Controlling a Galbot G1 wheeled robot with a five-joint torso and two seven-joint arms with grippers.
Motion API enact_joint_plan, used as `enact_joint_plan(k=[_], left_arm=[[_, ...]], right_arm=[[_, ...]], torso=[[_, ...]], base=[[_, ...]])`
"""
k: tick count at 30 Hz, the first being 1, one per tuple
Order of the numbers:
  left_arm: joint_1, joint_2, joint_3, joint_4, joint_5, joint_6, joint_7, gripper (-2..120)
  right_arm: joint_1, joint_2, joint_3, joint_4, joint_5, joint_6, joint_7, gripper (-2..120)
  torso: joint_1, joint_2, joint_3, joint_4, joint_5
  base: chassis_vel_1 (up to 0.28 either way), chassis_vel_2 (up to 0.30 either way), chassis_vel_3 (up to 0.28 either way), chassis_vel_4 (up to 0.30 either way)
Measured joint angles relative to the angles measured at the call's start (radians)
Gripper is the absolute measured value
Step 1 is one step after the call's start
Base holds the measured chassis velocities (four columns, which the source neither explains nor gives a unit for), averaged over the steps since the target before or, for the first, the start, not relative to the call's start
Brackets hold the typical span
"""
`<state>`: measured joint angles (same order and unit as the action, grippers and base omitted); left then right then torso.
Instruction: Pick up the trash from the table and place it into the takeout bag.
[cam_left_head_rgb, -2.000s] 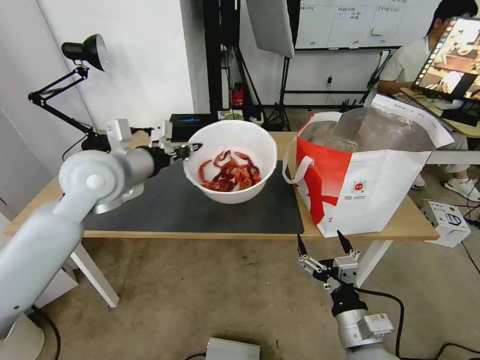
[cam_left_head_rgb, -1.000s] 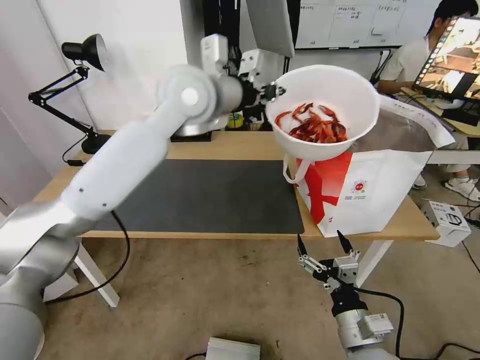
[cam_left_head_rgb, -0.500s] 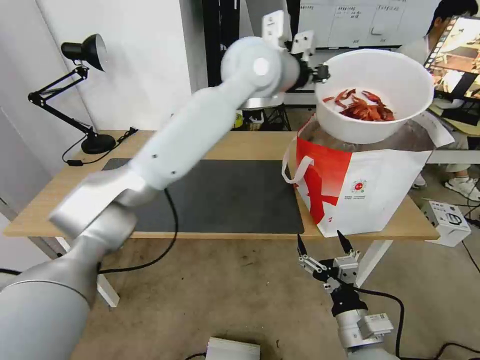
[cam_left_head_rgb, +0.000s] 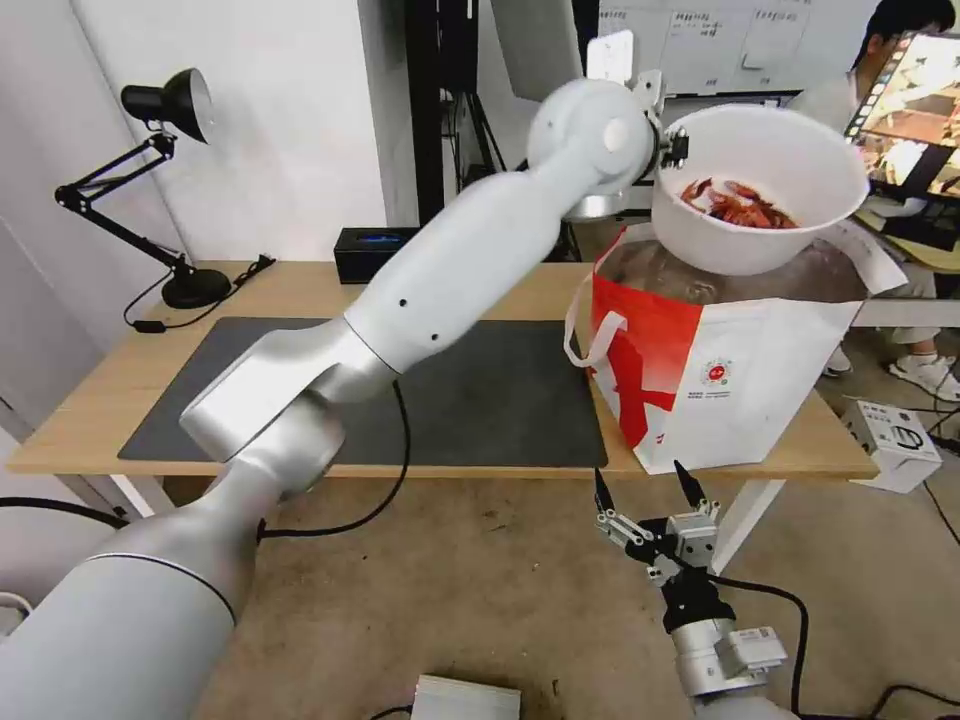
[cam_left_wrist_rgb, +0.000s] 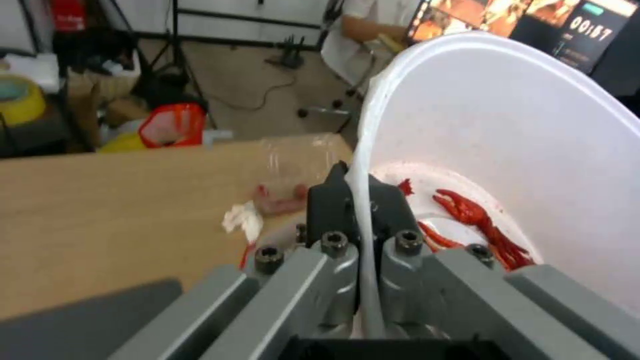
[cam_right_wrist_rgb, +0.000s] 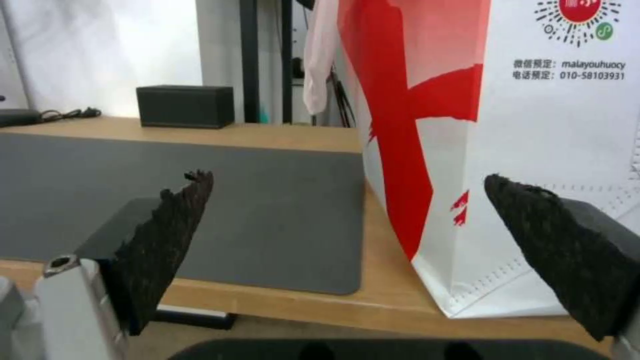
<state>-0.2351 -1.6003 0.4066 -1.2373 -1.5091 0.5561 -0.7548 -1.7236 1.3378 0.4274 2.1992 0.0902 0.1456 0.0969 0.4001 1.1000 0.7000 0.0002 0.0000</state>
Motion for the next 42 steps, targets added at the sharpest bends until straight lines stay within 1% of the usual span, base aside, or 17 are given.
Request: enact_joint_plan(k=[5, 10, 16, 24, 25, 26, 27, 29, 30, 33, 34, 37, 38, 41, 42], left_arm=[[0.027, 0.002, 0.022, -0.021, 0.007, -0.015, -0.005, 0], [0.046, 0.004, 0.045, -0.032, 0.045, -0.041, 0.002, 0], [0.064, 0.005, 0.059, -0.041, 0.07, -0.044, 0.009, 0], [0.073, 0.006, 0.082, -0.037, 0.133, -0.056, 0.021, 0], [0.075, 0.006, 0.084, -0.037, 0.137, -0.057, 0.021, 3], [0.078, 0.006, 0.087, -0.037, 0.143, -0.057, 0.024, 11], [0.078, 0.006, 0.087, -0.037, 0.143, -0.057, 0.024, 11], [0.079, 0.006, 0.091, -0.037, 0.153, -0.057, 0.027, 19], [0.079, 0.006, 0.091, -0.037, 0.153, -0.057, 0.027, 19], [0.08, 0.006, 0.095, -0.036, 0.164, -0.061, 0.037, 35], [0.08, 0.006, 0.095, -0.036, 0.164, -0.061, 0.037, 35], [0.084, 0.006, 0.098, -0.036, 0.169, -0.062, 0.044, 50], [0.084, 0.006, 0.098, -0.036, 0.169, -0.062, 0.044, 50], [0.091, 0.006, 0.1, -0.038, 0.174, -0.062, 0.053, 64], [0.091, 0.006, 0.1, -0.038, 0.174, -0.062, 0.053, 64]], right_arm=[[0.0, 0.0, 0.0, 0.0, 0.0, 0.0, 0.0, 100], [0.0, 0.0, 0.0, 0.0, 0.0, 0.0, 0.0, 100], [0.0, 0.0, 0.0, 0.0, 0.0, 0.0, 0.0, 100], [0.0, 0.0, 0.0, 0.0, 0.0, 0.0, 0.0, 100], [0.0, 0.0, 0.0, 0.0, 0.0, 0.0, 0.0, 100], [0.0, 0.0, 0.0, 0.0, 0.0, 0.0, 0.0, 100], [0.0, 0.0, 0.0, 0.0, 0.0, 0.0, 0.0, 100], [0.0, 0.0, 0.0, 0.0, 0.0, 0.0, 0.0, 100], [0.0, 0.0, 0.0, 0.0, 0.0, 0.0, 0.0, 100], [0.0, 0.0, 0.0, 0.0, 0.0, 0.0, 0.0, 100], [0.0, 0.0, 0.0, 0.0, 0.0, 0.0, 0.0, 100], [0.0, 0.0, 0.0, 0.0, 0.0, 0.0, 0.0, 100], [0.0, 0.0, 0.0, 0.0, 0.0, 0.0, 0.0, 100], [0.0, 0.0, 0.0, 0.0, 0.0, 0.0, 0.0, 100], [0.0, 0.0, 0.0, 0.0, 0.0, 0.0, 0.0, 100]], torso=[[0.0, 0.0, 0.0, -0.0001, 0.0], [0.0, 0.0, 0.0, -0.0001, 0.0], [0.0, 0.0, 0.0, -0.0001, 0.0], [0.0, 0.0, 0.0, -0.0002, 0.0], [0.0, 0.0, 0.0, -0.0001, 0.0], [0.0, 0.0, 0.0, -0.0001, 0.0], [0.0, 0.0, 0.0, -0.0001, 0.0], [0.0, 0.0, 0.0, -0.0002, 0.0], [0.0, 0.0, 0.0, -0.0002, 0.0], [0.0, 0.0, 0.0, -0.0002, 0.0], [0.0, 0.0, 0.0, -0.0002, 0.0], [0.0, 0.0, 0.0, -0.0002, 0.0], [0.0, 0.0, 0.0, -0.0002, 0.0], [0.0, 0.0, 0.0, -0.0002, 0.0], [0.0, 0.0, 0.0, -0.0002, 0.0]], base=[[0.0, 0.0, 0.0, 0.0], [0.0, 0.0, 0.0, 0.0], [0.0, 0.0, 0.0, 0.0], [0.0, 0.0, 0.0, 0.0], [0.0, 0.0, 0.0, 0.0], [0.0, 0.0, 0.0, 0.0], [0.0, 0.0, 0.0, 0.0], [0.0, 0.0, 0.0, 0.0], [0.0, 0.0, 0.0, 0.0], [0.0, 0.0, 0.0, 0.0], [0.0, 0.0, 0.0, 0.0], [0.0, 0.0, 0.0, 0.0], [0.0, 0.0, 0.0, 0.0], [0.0, 0.0, 0.0, 0.0], [0.0, 0.0, 0.0, 0.0]])
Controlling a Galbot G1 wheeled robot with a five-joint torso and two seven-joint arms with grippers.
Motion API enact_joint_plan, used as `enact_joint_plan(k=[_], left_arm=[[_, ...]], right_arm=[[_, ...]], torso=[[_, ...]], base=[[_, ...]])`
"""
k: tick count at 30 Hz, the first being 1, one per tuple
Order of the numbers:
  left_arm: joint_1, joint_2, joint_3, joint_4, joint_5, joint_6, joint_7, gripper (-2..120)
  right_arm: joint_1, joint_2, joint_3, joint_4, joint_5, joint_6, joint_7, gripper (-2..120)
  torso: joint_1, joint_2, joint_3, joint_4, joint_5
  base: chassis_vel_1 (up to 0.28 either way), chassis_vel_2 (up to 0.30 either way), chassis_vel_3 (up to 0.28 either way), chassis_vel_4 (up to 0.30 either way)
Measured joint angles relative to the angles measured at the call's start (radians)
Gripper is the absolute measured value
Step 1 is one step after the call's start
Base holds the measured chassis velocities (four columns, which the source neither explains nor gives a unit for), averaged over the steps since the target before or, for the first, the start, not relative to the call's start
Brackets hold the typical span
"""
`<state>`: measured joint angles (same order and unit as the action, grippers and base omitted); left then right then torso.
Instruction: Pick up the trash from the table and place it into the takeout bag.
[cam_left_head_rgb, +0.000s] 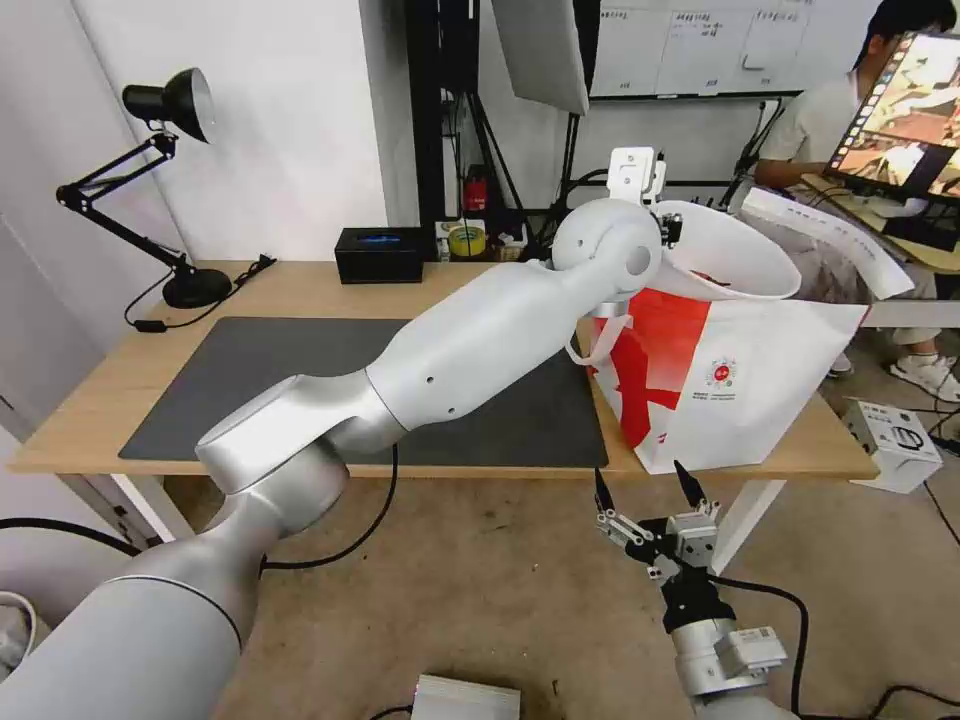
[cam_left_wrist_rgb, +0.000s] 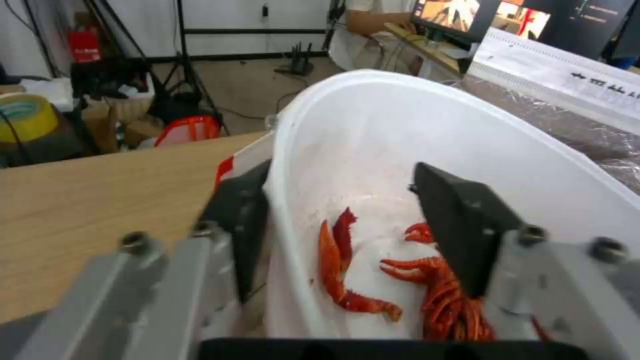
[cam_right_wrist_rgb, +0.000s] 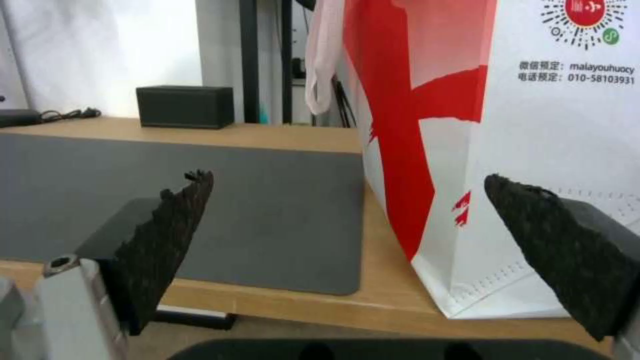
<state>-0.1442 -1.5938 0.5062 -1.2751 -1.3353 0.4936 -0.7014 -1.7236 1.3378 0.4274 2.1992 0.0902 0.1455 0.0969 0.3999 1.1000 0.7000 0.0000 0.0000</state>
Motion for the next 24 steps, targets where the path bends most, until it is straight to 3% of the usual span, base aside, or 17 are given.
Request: enact_joint_plan(k=[3, 10, 24], left_arm=[[0.001, 0.0, 0.004, 0.0, 0.017, 0.008, 0.005, 78], [0.0, 0.001, 0.011, -0.004, 0.048, 0.063, 0.005, 99], [-0.009, 0.005, 0.043, -0.009, 0.19, 0.083, 0.064, 100]], right_arm=[[0.0, 0.0, 0.0, 0.0, 0.0, 0.0, 0.0, 100], [0.0, 0.0, 0.0, 0.0, 0.0, 0.0, 0.0, 100], [0.0, 0.0, 0.0, 0.0, 0.0, 0.0, 0.0, 100]], torso=[[0.0, 0.0, 0.0, 0.0, 0.0], [0.0, 0.0, 0.0, 0.0, 0.0], [0.0, 0.0, 0.0, 0.0, 0.0]], base=[[0.0, 0.0, 0.0, 0.0], [0.0, 0.0, 0.0, 0.0], [0.0, 0.0, 0.0, 0.0]])
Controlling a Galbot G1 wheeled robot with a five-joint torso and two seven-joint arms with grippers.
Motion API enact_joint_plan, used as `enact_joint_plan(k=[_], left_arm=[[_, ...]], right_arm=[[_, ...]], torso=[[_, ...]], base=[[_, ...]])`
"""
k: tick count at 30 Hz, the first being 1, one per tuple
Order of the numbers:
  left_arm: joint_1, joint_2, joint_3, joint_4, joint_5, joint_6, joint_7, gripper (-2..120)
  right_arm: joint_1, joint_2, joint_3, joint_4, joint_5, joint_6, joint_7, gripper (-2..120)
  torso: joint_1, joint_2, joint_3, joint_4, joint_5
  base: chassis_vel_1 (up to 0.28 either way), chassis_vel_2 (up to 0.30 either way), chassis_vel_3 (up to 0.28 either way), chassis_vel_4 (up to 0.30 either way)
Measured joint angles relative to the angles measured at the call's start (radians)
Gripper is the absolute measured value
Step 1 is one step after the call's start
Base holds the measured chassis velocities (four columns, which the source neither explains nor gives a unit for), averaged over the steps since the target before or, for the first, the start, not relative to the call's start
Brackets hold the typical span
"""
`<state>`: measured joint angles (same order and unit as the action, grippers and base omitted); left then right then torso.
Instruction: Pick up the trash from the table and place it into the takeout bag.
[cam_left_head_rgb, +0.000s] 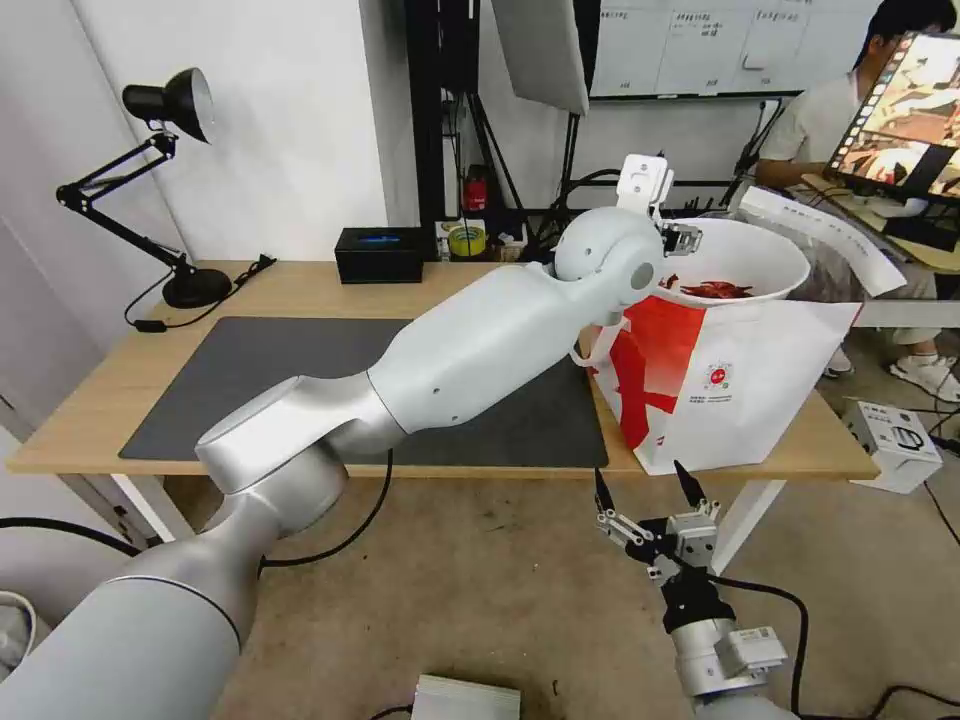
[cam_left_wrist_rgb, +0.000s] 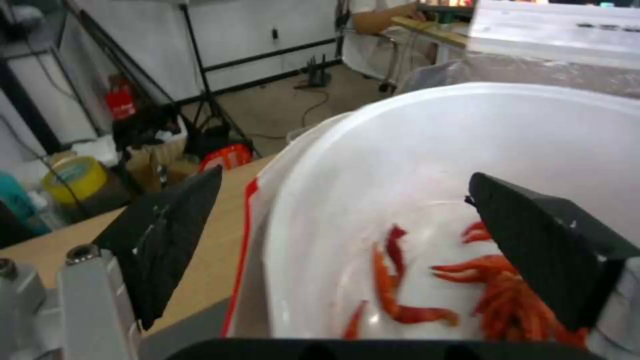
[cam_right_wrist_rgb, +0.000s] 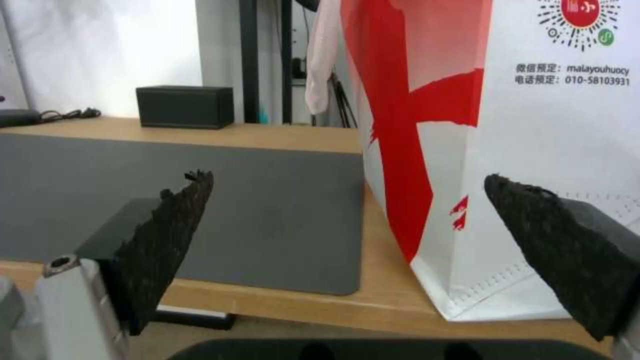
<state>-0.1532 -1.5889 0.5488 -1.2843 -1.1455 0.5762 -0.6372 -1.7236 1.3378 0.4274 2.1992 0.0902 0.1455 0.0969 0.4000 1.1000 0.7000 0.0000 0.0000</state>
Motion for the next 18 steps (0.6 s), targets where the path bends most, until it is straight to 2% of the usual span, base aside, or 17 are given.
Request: enact_joint_plan(k=[11, 14, 15, 17, 18], left_arm=[[-0.02, 0.024, -0.015, -0.03, 0.015, 0.001, 0.017, 100], [-0.04, 0.091, -0.023, -0.073, -0.001, -0.007, 0.027, 100], [-0.04, 0.091, -0.023, -0.073, -0.001, -0.007, 0.027, 100], [-0.042, 0.155, -0.021, -0.12, -0.013, -0.027, 0.04, 100], [-0.042, 0.155, -0.021, -0.12, -0.013, -0.027, 0.04, 100]], right_arm=[[0.0, 0.0, 0.0, 0.0, 0.0, 0.0, 0.0, 100], [0.0, 0.0, 0.0, 0.0, 0.0, 0.0, 0.0, 100], [0.0, 0.0, 0.0, 0.0, 0.0, 0.0, 0.0, 100], [0.0, 0.0, 0.0, 0.0, 0.0, 0.0, 0.0, 100], [0.0, 0.0, 0.0, 0.0, 0.0, 0.0, 0.0, 100]], torso=[[0.0, 0.0, 0.0, -0.0002, 0.0], [0.0, 0.0, 0.0, -0.0001, -0.0001], [0.0, 0.0, 0.0, -0.0001, -0.0001], [0.0, 0.0, 0.0, 0.0, -0.0002], [0.0, 0.0, 0.0, 0.0, -0.0002]], base=[[0.0, 0.0, 0.0, 0.0], [0.0, 0.0, 0.0, 0.0], [0.0, 0.0, 0.0, 0.0], [0.0, 0.0, 0.0, 0.0], [0.0, 0.0, 0.0, 0.0]])
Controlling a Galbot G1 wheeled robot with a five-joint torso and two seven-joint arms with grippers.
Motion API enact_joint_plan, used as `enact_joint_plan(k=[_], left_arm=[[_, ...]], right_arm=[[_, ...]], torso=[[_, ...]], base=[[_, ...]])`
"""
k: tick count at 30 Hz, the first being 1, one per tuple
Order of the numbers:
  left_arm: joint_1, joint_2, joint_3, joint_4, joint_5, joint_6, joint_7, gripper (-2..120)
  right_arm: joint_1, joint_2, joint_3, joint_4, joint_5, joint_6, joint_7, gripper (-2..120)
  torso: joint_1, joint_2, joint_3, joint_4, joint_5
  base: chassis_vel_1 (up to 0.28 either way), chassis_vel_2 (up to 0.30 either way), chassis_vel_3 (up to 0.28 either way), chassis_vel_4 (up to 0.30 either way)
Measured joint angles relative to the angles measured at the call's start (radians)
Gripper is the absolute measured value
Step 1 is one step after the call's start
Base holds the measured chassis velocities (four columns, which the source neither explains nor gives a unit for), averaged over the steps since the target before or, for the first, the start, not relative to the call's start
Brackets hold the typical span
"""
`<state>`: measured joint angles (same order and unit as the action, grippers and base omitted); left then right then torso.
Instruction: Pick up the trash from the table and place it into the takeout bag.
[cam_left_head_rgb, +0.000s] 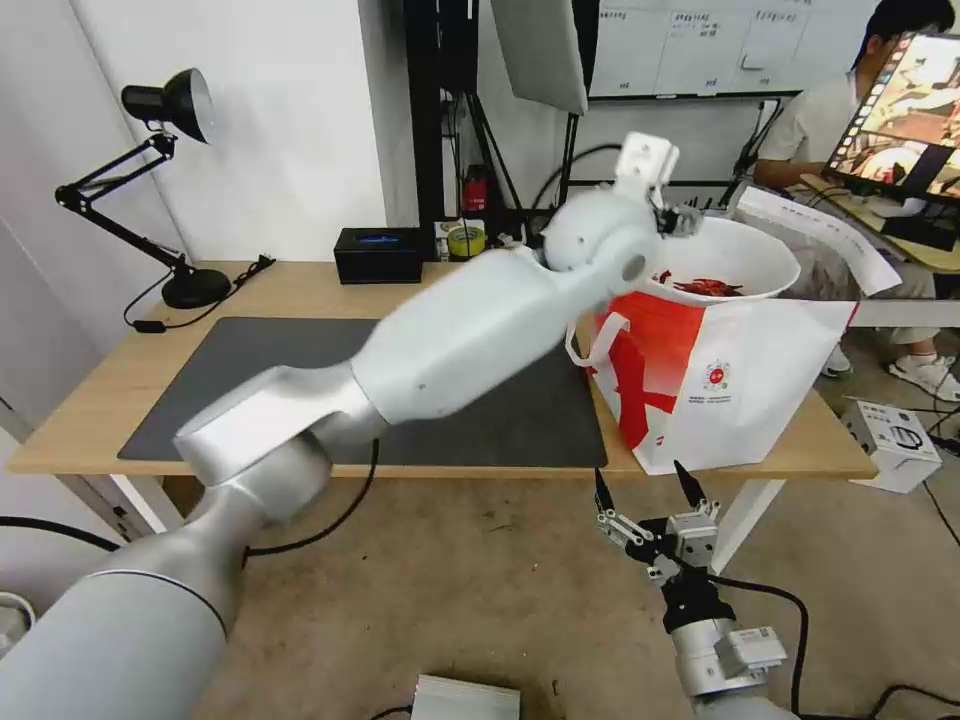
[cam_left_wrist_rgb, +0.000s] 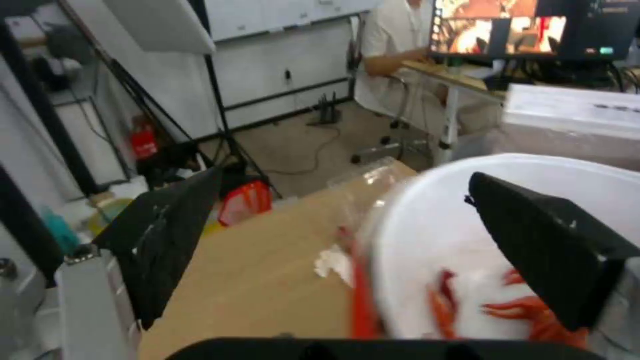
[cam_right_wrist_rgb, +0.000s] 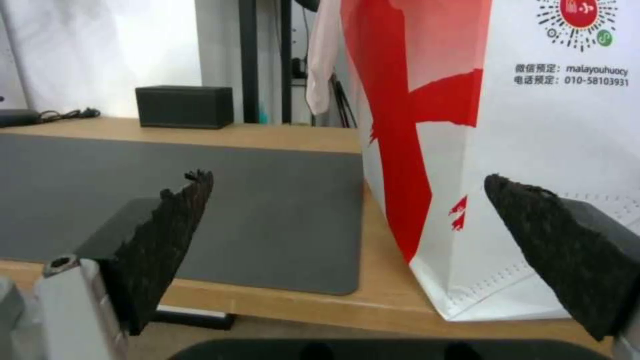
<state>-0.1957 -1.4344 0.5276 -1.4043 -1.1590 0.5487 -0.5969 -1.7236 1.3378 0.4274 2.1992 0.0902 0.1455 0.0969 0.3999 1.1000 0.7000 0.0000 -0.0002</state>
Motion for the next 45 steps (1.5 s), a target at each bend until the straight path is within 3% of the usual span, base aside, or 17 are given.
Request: enact_joint_plan(k=[3, 4, 8, 9, 11, 12, 15, 16, 20, 23, 24, 27, 29, 32, 37, 40, 45], left_arm=[[0.011, 0.114, 0.004, -0.088, 0.002, -0.05, 0.064, 100], [0.011, 0.114, 0.004, -0.088, 0.002, -0.05, 0.064, 100], [0.07, 0.294, -0.015, -0.203, 0.068, -0.133, 0.18, 100], [0.07, 0.294, -0.015, -0.203, 0.068, -0.133, 0.18, 100], [0.143, 0.399, -0.068, -0.283, 0.109, -0.154, 0.217, 100], [0.143, 0.399, -0.068, -0.283, 0.109, -0.154, 0.217, 100], [0.268, 0.525, -0.165, -0.39, 0.13, -0.175, 0.229, 100], [0.268, 0.525, -0.165, -0.39, 0.13, -0.175, 0.229, 100], [0.424, 0.637, -0.297, -0.492, 0.15, -0.178, 0.249, 100], [0.621, 0.706, -0.464, -0.571, 0.176, -0.204, 0.276, 100], [0.621, 0.706, -0.464, -0.571, 0.176, -0.204, 0.276, 100], [0.859, 0.738, -0.651, -0.659, 0.222, -0.223, 0.3, 100], [0.919, 0.737, -0.696, -0.684, 0.237, -0.229, 0.301, 100], [1.114, 0.698, -0.817, -0.763, 0.29, -0.244, 0.301, 100], [1.24, 0.639, -0.89, -0.8, 0.377, -0.264, 0.315, 100], [1.316, 0.554, -0.935, -0.815, 0.435, -0.273, 0.331, 100], [1.384, 0.478, -0.962, -0.82, 0.518, -0.288, 0.367, 100]], right_arm=[[0.0, 0.0, 0.0, 0.0, 0.0, 0.0, 0.0, 100], [0.0, 0.0, 0.0, 0.0, 0.0, 0.0, 0.0, 100], [0.0, 0.0, 0.0, 0.0, 0.0, 0.0, 0.0, 100], [0.0, 0.0, 0.0, 0.0, 0.0, 0.0, 0.0, 100], [0.0, 0.0, 0.0, 0.0, 0.0, 0.0, 0.0, 100], [0.0, 0.0, 0.0, 0.0, 0.0, 0.0, 0.0, 100], [0.0, 0.0, 0.0, 0.0, 0.0, 0.0, 0.0, 100], [0.0, 0.0, 0.0, 0.0, 0.0, 0.0, 0.0, 100], [0.0, 0.0, 0.0, 0.0, 0.0, 0.0, 0.0, 100], [0.0, 0.0, 0.0, 0.0, 0.0, 0.0, 0.0, 100], [0.0, 0.0, 0.0, 0.0, 0.0, 0.0, 0.0, 100], [0.0, 0.0, 0.0, 0.0, 0.0, 0.0, 0.0, 100], [0.0, 0.0, 0.0, 0.0, 0.0, 0.0, 0.0, 100], [0.0, 0.0, 0.0, 0.0, 0.0, 0.0, 0.0, 100], [0.0, 0.0, 0.0, 0.0, 0.0, 0.0, 0.0, 100], [0.0, 0.0, 0.0, 0.0, 0.0, 0.0, 0.0, 100], [0.0, 0.0, 0.0, 0.0, 0.0, 0.0, 0.0, 100]], torso=[[0.0, 0.0, 0.0, -0.0001, -0.0002], [0.0, 0.0, 0.0, -0.0001, -0.0002], [0.0, 0.0, 0.0, 0.0001, -0.0004], [0.0, 0.0, 0.0, 0.0001, -0.0004], [0.0, 0.0, 0.0, 0.0, -0.0005], [0.0, 0.0, 0.0, 0.0, -0.0005], [0.0, 0.0, 0.0, 0.0003, -0.0006], [0.0, 0.0, 0.0, 0.0003, -0.0006], [0.0, 0.0, 0.0, 0.0001, -0.0002], [0.0, 0.0, 0.0, -0.0001, -0.0002], [0.0, 0.0, 0.0, -0.0001, -0.0002], [0.0, 0.0, 0.0, 0.0003, -0.0002], [0.0, 0.0, 0.0, 0.0001, 0.0], [0.0, 0.0, 0.0, 0.0001, 0.0], [0.0, 0.0, 0.0, 0.0, 0.0005], [0.0, 0.0, 0.0, -0.0001, 0.0002], [0.0, 0.0, 0.0, -0.0002, 0.0003]], base=[[0.0, 0.0, 0.0, 0.0], [0.0, 0.0, 0.0, 0.0], [0.0, 0.0, 0.0, 0.0], [0.0, 0.0, 0.0, 0.0], [0.0, 0.0, 0.0, 0.0], [0.0, 0.0, 0.0, 0.0], [0.0, 0.0, 0.0, 0.0], [0.0, 0.0, 0.0, 0.0], [0.0, 0.0, 0.0, 0.0], [0.0, 0.0, 0.0, 0.0], [0.0, 0.0, 0.0, 0.0], [0.0, 0.0, 0.0, 0.0], [0.0, 0.0, 0.0, 0.0], [0.0, 0.0, 0.0, 0.0], [0.0, 0.0, 0.0, 0.0], [0.0, 0.0, 0.0, 0.0], [0.0, 0.0, 0.0, 0.0]])
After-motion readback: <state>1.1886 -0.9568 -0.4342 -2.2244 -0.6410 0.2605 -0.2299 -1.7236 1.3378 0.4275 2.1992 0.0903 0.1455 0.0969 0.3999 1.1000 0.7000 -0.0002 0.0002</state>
